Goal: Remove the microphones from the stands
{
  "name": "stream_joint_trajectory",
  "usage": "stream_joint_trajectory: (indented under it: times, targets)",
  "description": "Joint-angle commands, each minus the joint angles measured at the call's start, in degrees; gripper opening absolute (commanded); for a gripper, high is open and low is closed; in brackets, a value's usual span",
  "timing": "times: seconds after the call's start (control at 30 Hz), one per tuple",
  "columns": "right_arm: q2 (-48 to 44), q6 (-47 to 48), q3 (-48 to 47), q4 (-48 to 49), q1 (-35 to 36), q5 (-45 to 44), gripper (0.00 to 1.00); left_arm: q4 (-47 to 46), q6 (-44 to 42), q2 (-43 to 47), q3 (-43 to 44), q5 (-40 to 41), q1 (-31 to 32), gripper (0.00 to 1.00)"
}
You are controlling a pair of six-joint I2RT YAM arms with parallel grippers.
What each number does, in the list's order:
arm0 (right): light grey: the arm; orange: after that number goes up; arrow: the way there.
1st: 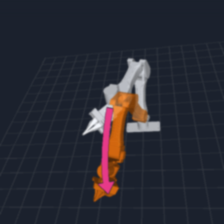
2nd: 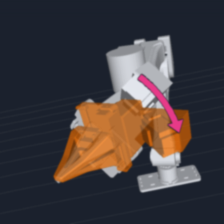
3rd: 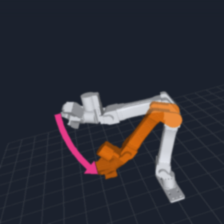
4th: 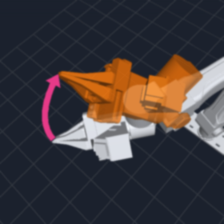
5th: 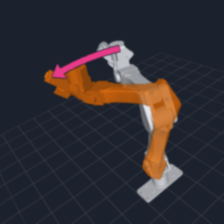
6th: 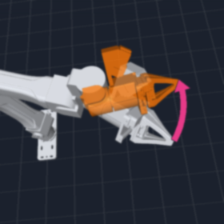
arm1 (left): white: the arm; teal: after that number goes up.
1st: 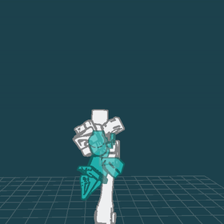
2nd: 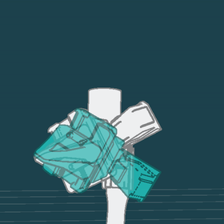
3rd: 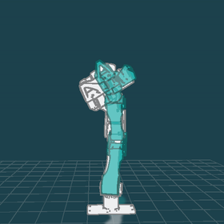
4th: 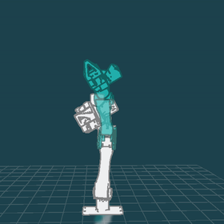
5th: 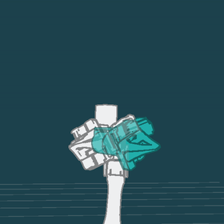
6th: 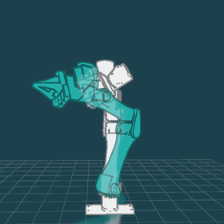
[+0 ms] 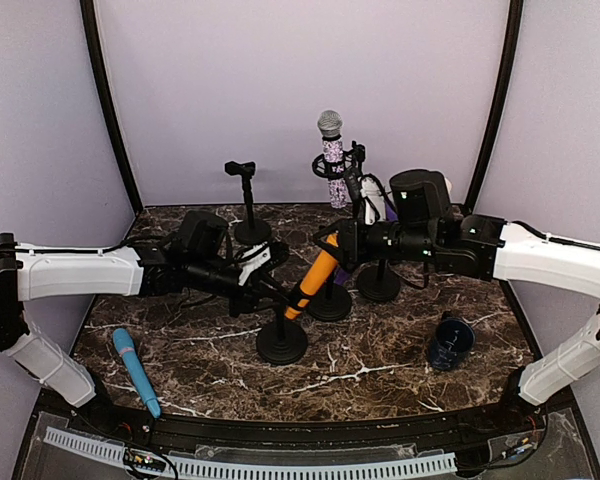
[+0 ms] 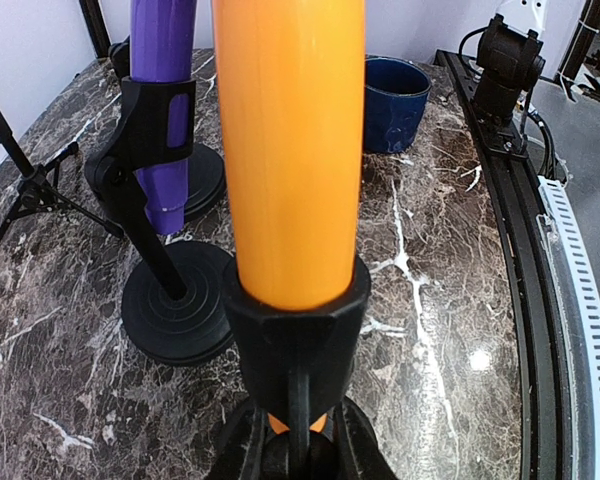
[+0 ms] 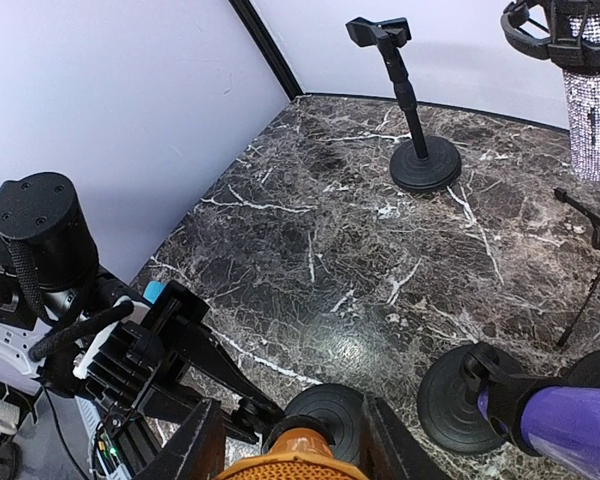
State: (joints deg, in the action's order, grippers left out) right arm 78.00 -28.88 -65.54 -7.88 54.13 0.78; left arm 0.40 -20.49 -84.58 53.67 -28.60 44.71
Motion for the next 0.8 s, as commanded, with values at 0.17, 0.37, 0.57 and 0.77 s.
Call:
stream_joint_trajectory:
  times: [0.17,0.37,0.57,0.77]
  targets:
    - [-5.29,1.57,0.29,11.75,-1.85,7.86,0.34,7.73,-1.33,-1.34,-1.11,4.57,-0.57,0.0]
    - [-5.54,-0.24,-0.36,10.99,-2.57,6.31,0.34,7.77,-1.46,-1.49,-1.2,4.69,-0.51,0.0]
    - [-4.88,-2.78,-2.51,6.99,-2.73,1.77,0.33,7.66,-1.65,-1.23,-1.39,5.01,-0.5,0.0]
    - [-4.7,-5.01,-3.27,4.06,-2.88,-4.11,0.33,7.56,-2.02,-1.18,-1.53,5.41,-0.32,0.0]
